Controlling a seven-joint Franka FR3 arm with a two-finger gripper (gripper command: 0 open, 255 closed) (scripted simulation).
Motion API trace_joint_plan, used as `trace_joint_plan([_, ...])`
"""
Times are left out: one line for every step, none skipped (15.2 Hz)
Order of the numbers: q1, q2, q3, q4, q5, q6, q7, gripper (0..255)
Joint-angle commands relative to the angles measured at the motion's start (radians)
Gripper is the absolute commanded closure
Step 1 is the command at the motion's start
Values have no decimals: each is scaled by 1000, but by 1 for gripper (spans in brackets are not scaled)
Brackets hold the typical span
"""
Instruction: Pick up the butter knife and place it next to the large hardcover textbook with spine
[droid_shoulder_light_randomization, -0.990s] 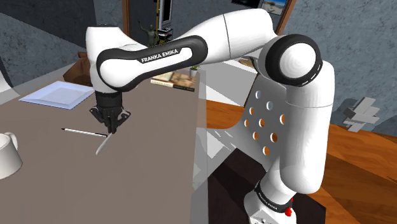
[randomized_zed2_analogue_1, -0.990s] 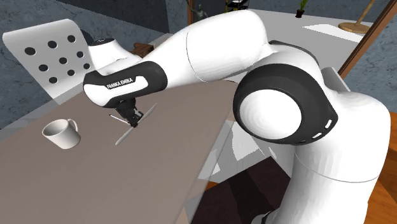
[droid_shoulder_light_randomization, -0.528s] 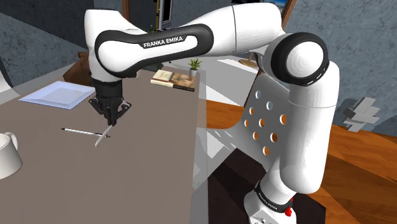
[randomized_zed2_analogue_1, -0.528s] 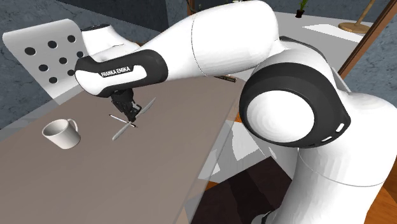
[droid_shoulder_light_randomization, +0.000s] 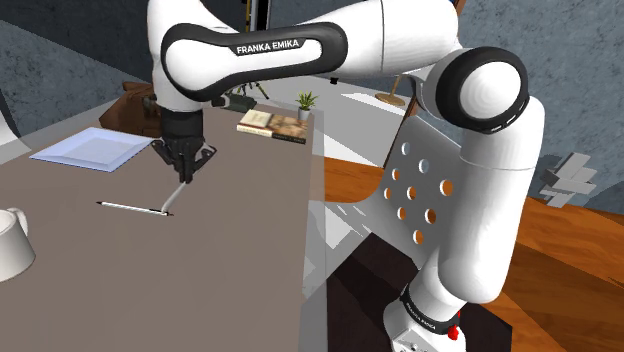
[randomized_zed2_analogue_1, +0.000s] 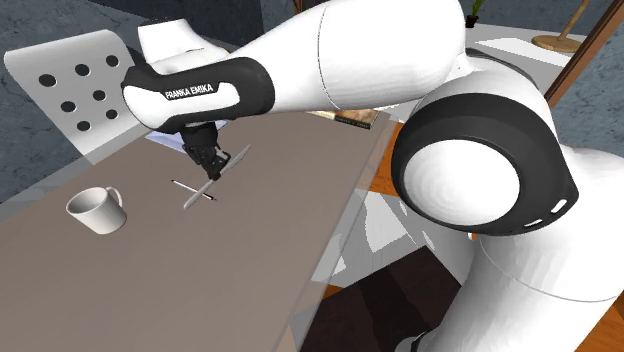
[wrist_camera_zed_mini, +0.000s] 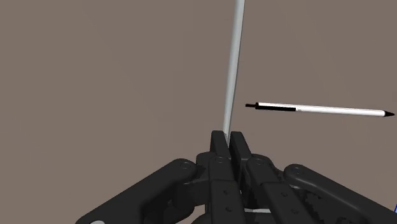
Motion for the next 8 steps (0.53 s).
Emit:
trace_joint_plan([-37,-36,-9,-48,19,15,-46,255])
trace_joint_plan([-55,-52,-15,-68,28,20,-71,255])
trace_joint_plan([-73,-67,-21,-86,36,24,-96,255])
trace_joint_plan([-90,-82,-28,-103,44,28,-121,255])
trace_joint_plan([-107,-95,-35,-119,51,32,-146,255])
trace_joint_plan([-124,-107,-42,-134,58,34,-171,255])
trace_joint_plan([-139,-119,-50,-147,64,37,-196,255])
trace_joint_plan([-155,-129,-59,-159,70,39,-221,255])
